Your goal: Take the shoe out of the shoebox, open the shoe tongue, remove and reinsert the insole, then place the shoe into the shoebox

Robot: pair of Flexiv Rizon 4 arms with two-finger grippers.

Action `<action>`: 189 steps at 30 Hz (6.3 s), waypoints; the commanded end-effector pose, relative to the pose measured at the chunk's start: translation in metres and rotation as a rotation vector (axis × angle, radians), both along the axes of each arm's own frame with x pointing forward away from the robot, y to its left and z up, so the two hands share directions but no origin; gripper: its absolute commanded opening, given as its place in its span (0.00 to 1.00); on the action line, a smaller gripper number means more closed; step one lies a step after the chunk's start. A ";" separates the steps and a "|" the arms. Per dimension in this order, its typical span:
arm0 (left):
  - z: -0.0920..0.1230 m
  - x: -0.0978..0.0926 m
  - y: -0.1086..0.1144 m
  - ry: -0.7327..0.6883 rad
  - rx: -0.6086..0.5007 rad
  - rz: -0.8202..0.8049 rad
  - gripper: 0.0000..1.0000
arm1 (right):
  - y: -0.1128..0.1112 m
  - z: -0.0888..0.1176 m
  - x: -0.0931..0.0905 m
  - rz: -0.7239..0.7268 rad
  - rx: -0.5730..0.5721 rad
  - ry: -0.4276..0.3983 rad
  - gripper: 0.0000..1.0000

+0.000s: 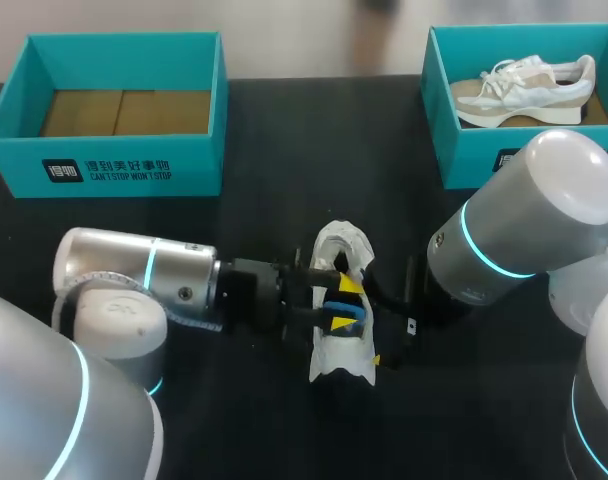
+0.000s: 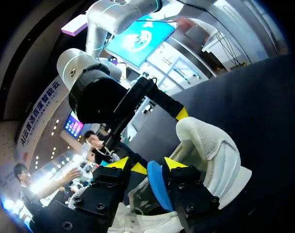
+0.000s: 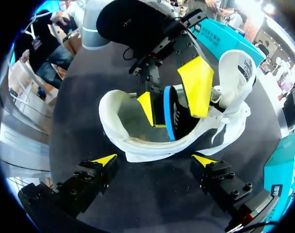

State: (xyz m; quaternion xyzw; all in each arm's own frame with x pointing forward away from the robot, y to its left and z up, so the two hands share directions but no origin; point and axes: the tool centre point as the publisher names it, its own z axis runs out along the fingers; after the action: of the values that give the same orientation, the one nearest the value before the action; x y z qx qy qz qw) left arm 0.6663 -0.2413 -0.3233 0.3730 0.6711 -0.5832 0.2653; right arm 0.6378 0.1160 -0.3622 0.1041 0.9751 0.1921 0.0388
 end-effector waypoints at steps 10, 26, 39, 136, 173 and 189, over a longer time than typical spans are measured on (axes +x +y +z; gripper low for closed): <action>0.030 -0.010 0.010 0.077 0.115 -0.066 0.42 | 0.001 -0.001 -0.001 -0.001 0.000 -0.002 1.00; 0.055 -0.007 0.044 0.005 0.328 -0.318 0.44 | -0.100 0.043 -0.004 0.023 -0.030 0.001 1.00; 0.085 0.006 0.063 -0.109 0.588 -0.524 0.41 | -0.152 0.085 0.011 0.079 -0.056 -0.003 1.00; -0.045 -0.006 0.032 -0.593 1.331 -0.980 0.00 | -0.152 0.085 0.011 0.079 -0.056 -0.003 1.00; -0.062 -0.030 0.022 -0.566 1.295 -0.944 0.00 | -0.152 0.085 0.011 0.079 -0.056 -0.003 1.00; -0.095 -0.019 0.016 -0.581 1.334 -0.859 0.00 | -0.152 0.085 0.011 0.079 -0.056 -0.003 1.00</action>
State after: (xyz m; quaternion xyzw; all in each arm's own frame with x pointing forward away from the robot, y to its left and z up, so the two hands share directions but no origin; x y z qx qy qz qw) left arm 0.6394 -0.2209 -0.4037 0.8091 0.5785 0.0039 -0.1035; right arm 0.6496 -0.0371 -0.2772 0.0637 0.9831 0.1679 0.0348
